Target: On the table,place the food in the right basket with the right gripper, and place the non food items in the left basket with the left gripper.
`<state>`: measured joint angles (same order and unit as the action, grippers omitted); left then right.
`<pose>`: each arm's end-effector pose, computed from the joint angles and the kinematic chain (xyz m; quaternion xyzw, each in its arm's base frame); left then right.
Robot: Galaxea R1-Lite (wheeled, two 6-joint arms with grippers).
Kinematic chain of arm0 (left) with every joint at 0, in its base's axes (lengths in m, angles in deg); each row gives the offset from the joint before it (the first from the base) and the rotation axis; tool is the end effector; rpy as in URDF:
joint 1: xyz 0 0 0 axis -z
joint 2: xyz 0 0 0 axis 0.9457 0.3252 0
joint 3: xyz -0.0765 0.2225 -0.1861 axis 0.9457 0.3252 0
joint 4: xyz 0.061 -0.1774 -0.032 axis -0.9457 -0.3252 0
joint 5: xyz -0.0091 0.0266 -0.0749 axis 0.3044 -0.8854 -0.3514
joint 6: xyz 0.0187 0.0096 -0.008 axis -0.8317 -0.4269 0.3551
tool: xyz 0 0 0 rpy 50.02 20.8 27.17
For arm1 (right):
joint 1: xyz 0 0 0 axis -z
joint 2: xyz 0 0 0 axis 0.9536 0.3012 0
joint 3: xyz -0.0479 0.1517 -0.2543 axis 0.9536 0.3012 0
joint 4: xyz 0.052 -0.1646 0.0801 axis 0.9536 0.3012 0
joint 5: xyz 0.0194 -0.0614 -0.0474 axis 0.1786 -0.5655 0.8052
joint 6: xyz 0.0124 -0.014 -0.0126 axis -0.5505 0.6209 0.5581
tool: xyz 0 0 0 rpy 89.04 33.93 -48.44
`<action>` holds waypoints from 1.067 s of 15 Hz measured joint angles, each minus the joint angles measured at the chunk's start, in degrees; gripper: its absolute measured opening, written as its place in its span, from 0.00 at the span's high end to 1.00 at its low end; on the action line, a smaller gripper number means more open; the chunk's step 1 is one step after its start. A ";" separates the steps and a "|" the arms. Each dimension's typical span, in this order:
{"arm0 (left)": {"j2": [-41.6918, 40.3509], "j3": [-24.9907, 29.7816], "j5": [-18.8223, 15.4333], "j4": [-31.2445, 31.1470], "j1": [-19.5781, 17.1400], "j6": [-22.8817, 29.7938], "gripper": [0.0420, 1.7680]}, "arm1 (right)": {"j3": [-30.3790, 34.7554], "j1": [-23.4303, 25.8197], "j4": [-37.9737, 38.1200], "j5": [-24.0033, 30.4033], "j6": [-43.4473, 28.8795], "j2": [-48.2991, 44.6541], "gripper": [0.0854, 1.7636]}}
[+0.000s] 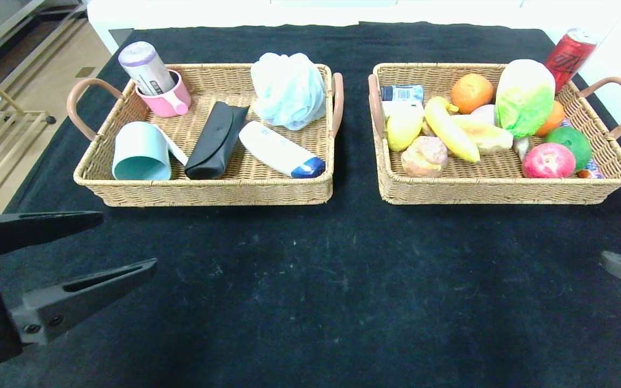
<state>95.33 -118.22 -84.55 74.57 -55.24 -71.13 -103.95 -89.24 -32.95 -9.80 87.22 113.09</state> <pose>0.1144 -0.0391 0.2720 0.0744 0.0918 -0.2872 0.9506 0.1055 0.0359 0.2755 -0.1089 0.0842 0.2399 0.9610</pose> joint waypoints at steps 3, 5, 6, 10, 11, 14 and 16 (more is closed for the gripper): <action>-8.87 3.44 2.29 -0.43 -0.27 0.32 0.03 | 3.23 2.15 6.21 -0.20 -0.66 -10.56 0.04; -15.74 5.79 4.22 -1.40 -0.33 0.30 0.03 | 4.06 3.05 12.36 -0.66 -1.66 -18.44 0.04; -19.24 6.53 5.42 -3.39 -0.41 0.28 0.03 | 4.11 3.28 15.74 -1.18 -2.01 -22.36 0.04; -31.44 6.08 10.89 -11.61 -4.68 0.09 0.03 | 1.29 3.83 28.81 -12.34 -6.01 -35.43 0.04; -33.51 5.71 11.17 -11.98 -7.45 0.04 0.03 | 0.56 3.90 29.39 -16.14 -7.62 -36.88 0.04; -37.97 5.23 11.22 -12.67 -14.47 -0.07 0.03 | -1.21 6.39 29.55 -18.93 -8.41 -38.71 0.04; -40.13 5.32 11.36 -13.97 -15.79 -0.10 0.03 | -1.99 10.33 29.55 -18.57 -8.52 -38.95 0.04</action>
<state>55.20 -112.90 -73.19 60.60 -71.03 -71.23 -105.94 -78.92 -3.40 -28.37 78.70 74.14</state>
